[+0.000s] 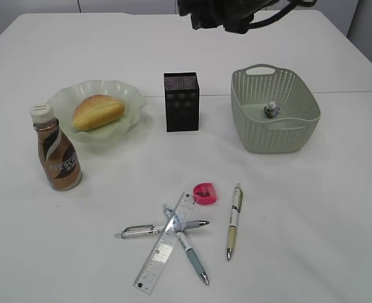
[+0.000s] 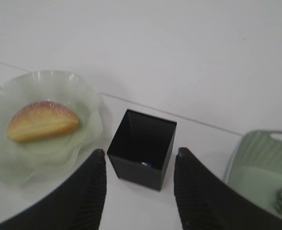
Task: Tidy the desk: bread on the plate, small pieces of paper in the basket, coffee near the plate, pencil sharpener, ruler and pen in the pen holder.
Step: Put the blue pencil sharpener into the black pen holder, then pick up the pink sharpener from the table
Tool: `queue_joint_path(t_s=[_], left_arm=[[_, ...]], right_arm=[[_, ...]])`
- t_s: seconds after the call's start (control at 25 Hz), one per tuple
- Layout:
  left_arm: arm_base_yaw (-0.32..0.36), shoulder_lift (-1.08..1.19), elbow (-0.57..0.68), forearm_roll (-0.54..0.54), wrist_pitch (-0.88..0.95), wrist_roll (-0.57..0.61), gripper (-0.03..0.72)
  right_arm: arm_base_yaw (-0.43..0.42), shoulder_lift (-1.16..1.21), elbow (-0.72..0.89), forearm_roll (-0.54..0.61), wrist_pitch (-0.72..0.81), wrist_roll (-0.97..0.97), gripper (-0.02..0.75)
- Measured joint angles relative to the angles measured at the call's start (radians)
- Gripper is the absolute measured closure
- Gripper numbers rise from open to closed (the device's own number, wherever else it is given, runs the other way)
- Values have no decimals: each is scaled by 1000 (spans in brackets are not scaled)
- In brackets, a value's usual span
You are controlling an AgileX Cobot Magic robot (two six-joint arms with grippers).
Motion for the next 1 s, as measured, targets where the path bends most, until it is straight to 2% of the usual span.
queue_joint_path(t_s=[0.28,0.44,0.6,1.0], left_arm=[[0,0,0,-17,0,0,255],[0,0,0,-27,0,-3,255],[0,0,0,-48,0,-3,255],[0,0,0,-66,0,-4,255]], right_arm=[[0,-60,-14,85,447,15,361],[0,-36,-14,144,609,58,360],[2,34,-14,181,680,142,360],[3,186,-14,234,682,246,359]])
